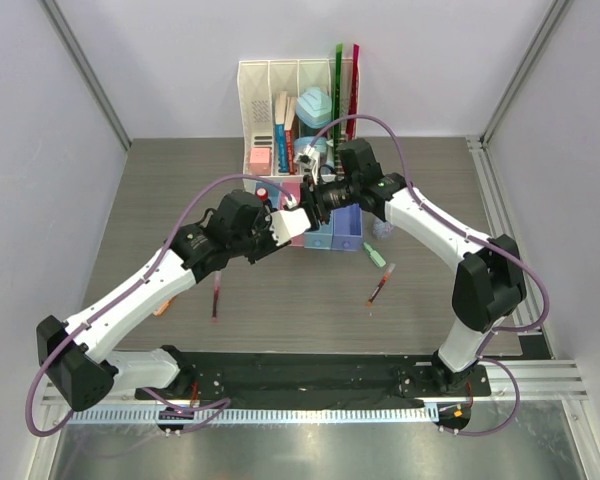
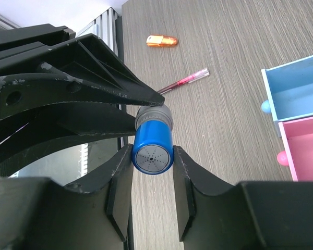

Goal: Sort the stationery into containers
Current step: Place the stationery in the storage box.

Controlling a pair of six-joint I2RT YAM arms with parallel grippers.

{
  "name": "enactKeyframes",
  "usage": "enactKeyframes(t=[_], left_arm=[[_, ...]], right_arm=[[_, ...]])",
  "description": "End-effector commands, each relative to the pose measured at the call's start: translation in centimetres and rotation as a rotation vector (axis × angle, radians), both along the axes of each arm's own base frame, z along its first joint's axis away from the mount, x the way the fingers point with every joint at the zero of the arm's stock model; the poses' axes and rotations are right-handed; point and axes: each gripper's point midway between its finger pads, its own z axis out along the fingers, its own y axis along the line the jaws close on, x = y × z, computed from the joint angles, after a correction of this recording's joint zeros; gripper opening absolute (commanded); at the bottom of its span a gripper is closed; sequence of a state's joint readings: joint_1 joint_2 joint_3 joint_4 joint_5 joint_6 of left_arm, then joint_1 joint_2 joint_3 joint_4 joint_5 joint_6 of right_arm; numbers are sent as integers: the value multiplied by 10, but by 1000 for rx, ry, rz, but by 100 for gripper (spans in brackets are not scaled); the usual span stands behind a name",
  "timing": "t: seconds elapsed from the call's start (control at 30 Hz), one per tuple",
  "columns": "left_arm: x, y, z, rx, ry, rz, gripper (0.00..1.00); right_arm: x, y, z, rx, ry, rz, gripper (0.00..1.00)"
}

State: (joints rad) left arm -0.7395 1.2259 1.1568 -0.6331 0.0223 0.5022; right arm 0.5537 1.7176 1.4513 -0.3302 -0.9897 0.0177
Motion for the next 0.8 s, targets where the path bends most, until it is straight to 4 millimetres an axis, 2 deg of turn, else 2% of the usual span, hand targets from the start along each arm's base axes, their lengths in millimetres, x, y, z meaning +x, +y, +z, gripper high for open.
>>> enactKeyframes(t=[0.0, 0.23, 0.37, 0.4, 0.47, 0.5, 0.57, 0.6, 0.63, 0.67, 0.73, 0.77], left_arm=[[3, -10, 9, -41, -29, -24, 0], [5, -8, 8, -34, -31, -17, 0], [5, -8, 8, -32, -32, -12, 0], [5, -8, 10, -35, -34, -15, 0], [5, -8, 9, -32, -32, -14, 0], [5, -8, 9, -32, -33, -13, 0], [7, -7, 9, -27, -39, -3, 0], [7, -6, 8, -23, -39, 1, 5], [7, -5, 9, -25, -43, 5, 26], [10, 0, 7, -5, -55, 28, 42], [11, 6, 11, -8, -77, 46, 67], [12, 9, 8, -10, -79, 55, 73]], right_arm=[[-6, 11, 30, 65, -48, 50, 40], [-10, 12, 31, 70, -43, 65, 48], [-11, 12, 31, 67, -47, 61, 35], [-10, 11, 30, 65, -51, 58, 26], [-9, 11, 28, 61, -48, 52, 18], [-8, 11, 29, 59, -51, 46, 11], [-6, 11, 27, 53, -58, 36, 7], [-4, 12, 25, 44, -62, 23, 6], [0, 12, 23, 35, -67, 7, 6], [3, 12, 22, 30, -72, -3, 5], [12, 11, 18, 4, -89, -40, 5], [15, 12, 14, -7, -88, -46, 5]])
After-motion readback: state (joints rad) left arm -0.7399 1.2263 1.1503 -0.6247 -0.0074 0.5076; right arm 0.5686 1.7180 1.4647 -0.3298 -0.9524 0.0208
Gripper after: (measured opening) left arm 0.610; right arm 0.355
